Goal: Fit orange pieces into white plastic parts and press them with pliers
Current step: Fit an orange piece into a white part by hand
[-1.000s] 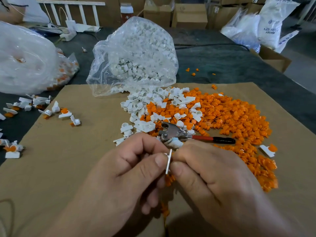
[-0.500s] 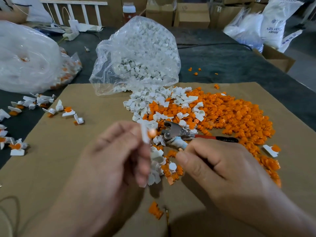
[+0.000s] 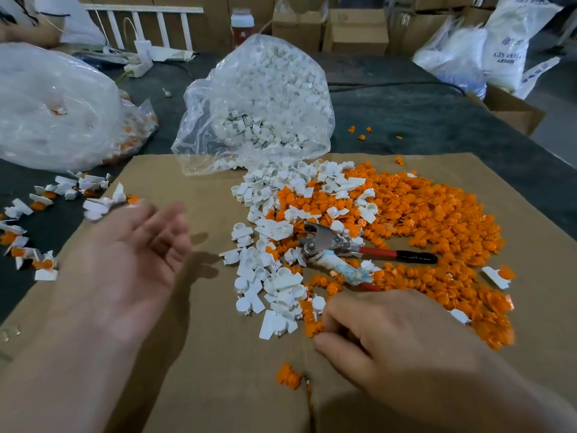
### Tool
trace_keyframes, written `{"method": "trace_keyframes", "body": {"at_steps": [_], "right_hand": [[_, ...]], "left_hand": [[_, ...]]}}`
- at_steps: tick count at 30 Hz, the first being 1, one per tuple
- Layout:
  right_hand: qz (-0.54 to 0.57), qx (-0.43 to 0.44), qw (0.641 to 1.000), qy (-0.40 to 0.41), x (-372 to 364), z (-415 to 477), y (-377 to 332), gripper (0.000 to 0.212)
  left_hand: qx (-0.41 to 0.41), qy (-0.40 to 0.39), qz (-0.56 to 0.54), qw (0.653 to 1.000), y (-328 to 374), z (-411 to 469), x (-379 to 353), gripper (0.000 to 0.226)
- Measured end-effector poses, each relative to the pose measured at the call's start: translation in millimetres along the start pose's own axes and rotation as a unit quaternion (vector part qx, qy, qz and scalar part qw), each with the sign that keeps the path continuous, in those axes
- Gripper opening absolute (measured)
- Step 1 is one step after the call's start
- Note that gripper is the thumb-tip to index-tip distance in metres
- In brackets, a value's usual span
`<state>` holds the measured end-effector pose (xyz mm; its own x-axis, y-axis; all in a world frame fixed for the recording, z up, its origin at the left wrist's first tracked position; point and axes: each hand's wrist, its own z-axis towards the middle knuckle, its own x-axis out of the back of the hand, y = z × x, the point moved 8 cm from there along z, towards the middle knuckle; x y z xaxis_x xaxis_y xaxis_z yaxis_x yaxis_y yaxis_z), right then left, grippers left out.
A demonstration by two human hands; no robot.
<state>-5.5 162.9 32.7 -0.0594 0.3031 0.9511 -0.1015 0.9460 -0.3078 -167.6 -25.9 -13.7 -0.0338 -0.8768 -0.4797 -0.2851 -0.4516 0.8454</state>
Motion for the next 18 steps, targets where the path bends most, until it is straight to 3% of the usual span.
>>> {"method": "trace_keyframes", "body": {"at_steps": [2, 4, 6, 8, 9, 12, 14, 18], "right_hand": [[0.029, 0.022, 0.999, 0.006, 0, 0, -9, 0.044], [0.028, 0.072, 0.997, -0.023, -10, 1, -24, 0.045], [-0.004, 0.105, 0.993, -0.053, -20, 3, -35, 0.036], [-0.055, 0.099, 0.993, -0.044, -24, 4, -35, 0.035], [-0.068, 0.098, 0.993, -0.024, -23, 4, -34, 0.036], [-0.081, 0.083, 0.993, 0.007, -22, 6, -30, 0.032], [-0.076, 0.065, 0.995, -0.009, -23, 8, -28, 0.024], [-0.053, 0.027, 0.996, 0.067, -12, 6, -15, 0.019]], "left_hand": [[-0.059, 0.029, 0.143, 0.988, 7, -17, -13, 0.012], [-0.130, 0.009, 0.332, 0.934, 14, -34, -32, 0.017], [-0.176, -0.039, 0.531, 0.828, 9, -44, -45, 0.009], [-0.175, -0.084, 0.660, 0.726, -1, -54, -51, 0.027], [-0.172, -0.105, 0.688, 0.697, -7, -56, -52, 0.038], [-0.178, -0.139, 0.727, 0.649, -13, -58, -53, 0.049], [-0.195, -0.157, 0.728, 0.638, -13, -58, -55, 0.042], [-0.213, -0.220, 0.714, 0.629, -21, -63, -64, 0.023]]}}
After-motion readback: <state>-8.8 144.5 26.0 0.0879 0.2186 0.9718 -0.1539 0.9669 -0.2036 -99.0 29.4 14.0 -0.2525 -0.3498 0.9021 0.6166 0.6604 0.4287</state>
